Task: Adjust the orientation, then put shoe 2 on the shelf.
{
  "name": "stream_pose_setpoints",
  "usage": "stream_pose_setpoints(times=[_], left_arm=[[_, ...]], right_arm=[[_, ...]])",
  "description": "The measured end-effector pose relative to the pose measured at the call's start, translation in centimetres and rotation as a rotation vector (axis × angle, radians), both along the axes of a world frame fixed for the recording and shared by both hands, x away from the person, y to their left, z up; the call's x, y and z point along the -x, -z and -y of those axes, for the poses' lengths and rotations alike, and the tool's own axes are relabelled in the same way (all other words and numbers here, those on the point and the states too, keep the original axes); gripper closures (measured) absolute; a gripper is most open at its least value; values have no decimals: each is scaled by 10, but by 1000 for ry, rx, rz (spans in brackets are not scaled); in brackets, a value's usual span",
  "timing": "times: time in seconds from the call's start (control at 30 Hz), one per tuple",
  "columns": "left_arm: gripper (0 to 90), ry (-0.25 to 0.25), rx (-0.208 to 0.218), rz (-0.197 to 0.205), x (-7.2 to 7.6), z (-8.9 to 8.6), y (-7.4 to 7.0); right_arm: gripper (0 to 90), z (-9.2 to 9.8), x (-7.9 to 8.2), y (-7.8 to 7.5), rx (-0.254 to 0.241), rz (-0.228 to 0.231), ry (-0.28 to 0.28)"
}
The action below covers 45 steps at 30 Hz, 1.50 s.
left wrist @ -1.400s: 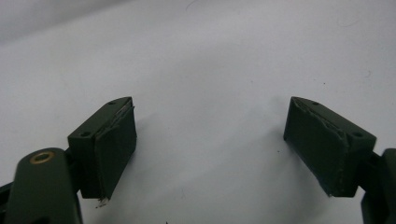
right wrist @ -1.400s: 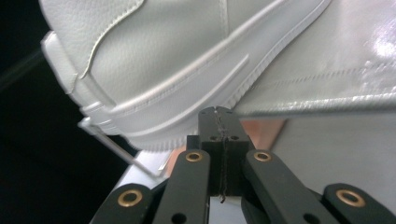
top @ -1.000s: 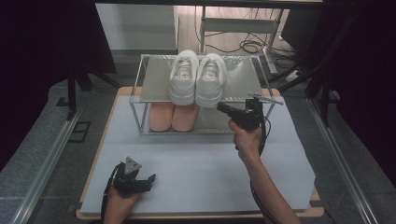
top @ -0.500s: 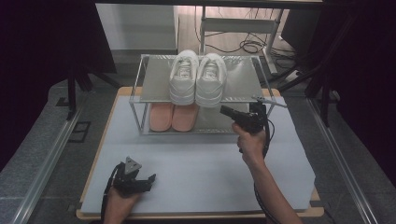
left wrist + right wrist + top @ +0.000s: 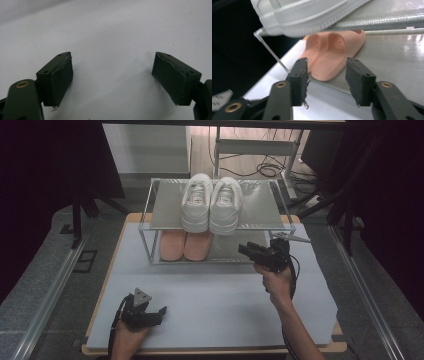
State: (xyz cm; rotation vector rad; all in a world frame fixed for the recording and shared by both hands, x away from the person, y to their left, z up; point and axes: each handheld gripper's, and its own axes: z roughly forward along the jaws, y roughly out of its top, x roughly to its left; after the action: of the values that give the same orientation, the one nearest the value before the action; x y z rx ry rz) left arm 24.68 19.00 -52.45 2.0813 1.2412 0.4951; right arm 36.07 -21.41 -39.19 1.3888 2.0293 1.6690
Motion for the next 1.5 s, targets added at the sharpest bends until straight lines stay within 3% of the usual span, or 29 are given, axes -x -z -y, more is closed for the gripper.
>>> stream_pose_setpoints(times=[0.3, 0.57, 0.87, 1.07, 1.5], left_arm=[[172, 2, -1, 1, 0, 0, 0], [172, -1, 1, -1, 0, 0, 0], [172, -1, 0, 0, 0, 0, 0], [172, -1, 0, 0, 0, 0, 0], [172, 0, -1, 1, 0, 0, 0]], right_arm=[[398, 12, 15, 9, 172, 60, -18], [319, 31, 29, 21, 297, 76, -11], [268, 50, 41, 35, 356, 58, -5], [204, 59, 50, 46, 427, 64, -19], [113, 74, 67, 88, 508, 4, -45]])
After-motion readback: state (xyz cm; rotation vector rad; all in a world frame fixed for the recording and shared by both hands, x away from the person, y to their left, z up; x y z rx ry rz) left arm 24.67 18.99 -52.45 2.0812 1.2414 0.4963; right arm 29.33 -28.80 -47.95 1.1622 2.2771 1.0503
